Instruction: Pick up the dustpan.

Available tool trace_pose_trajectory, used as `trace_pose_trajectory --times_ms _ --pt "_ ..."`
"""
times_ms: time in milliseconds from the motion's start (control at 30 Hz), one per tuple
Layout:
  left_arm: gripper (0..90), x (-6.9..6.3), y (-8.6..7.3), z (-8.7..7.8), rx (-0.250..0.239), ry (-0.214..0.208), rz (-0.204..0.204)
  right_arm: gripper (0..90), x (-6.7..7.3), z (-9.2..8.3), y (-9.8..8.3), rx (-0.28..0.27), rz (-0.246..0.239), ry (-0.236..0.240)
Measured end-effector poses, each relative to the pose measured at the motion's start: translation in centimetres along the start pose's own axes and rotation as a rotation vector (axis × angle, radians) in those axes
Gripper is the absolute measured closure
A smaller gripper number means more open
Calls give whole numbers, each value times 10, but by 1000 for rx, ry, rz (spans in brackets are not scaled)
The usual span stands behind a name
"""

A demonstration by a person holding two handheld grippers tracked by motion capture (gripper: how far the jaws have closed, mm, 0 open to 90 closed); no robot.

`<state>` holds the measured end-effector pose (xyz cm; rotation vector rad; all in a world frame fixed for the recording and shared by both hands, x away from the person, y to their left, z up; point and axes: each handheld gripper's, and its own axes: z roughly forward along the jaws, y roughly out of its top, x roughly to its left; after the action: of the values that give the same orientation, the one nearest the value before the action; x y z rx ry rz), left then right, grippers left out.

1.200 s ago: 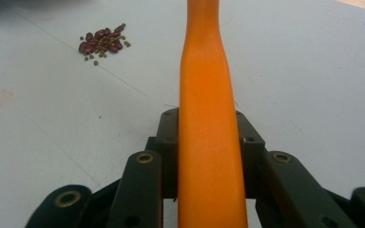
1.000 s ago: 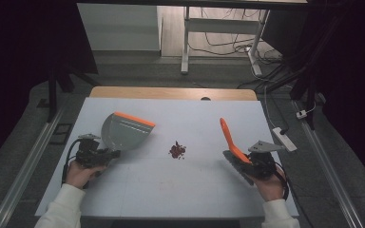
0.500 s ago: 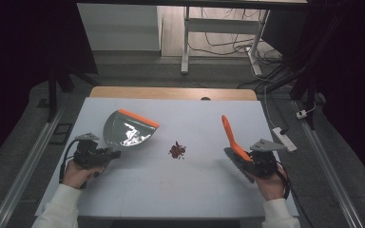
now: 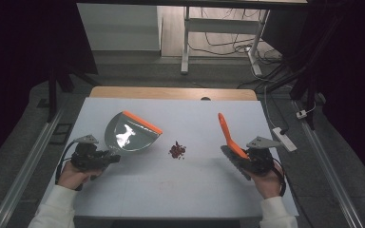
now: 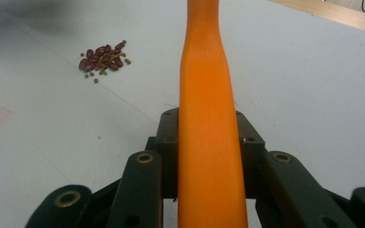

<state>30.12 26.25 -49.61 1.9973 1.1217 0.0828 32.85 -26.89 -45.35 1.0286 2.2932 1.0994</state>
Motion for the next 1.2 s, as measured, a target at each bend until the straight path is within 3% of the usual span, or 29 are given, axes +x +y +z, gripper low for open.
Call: trace_pose_trajectory --times_ms 267,533,800,1200 --pt "615 -6 0 6 36 -30 42 703 3 9 9 -18 -5 -3" --pt "616 -12 0 11 66 -102 102 703 6 19 19 -26 10 -2" --pt "615 -21 0 11 84 -106 127 703 14 30 29 -30 -8 16" --pt "615 -25 0 13 118 -142 162 703 10 42 31 -37 21 36"
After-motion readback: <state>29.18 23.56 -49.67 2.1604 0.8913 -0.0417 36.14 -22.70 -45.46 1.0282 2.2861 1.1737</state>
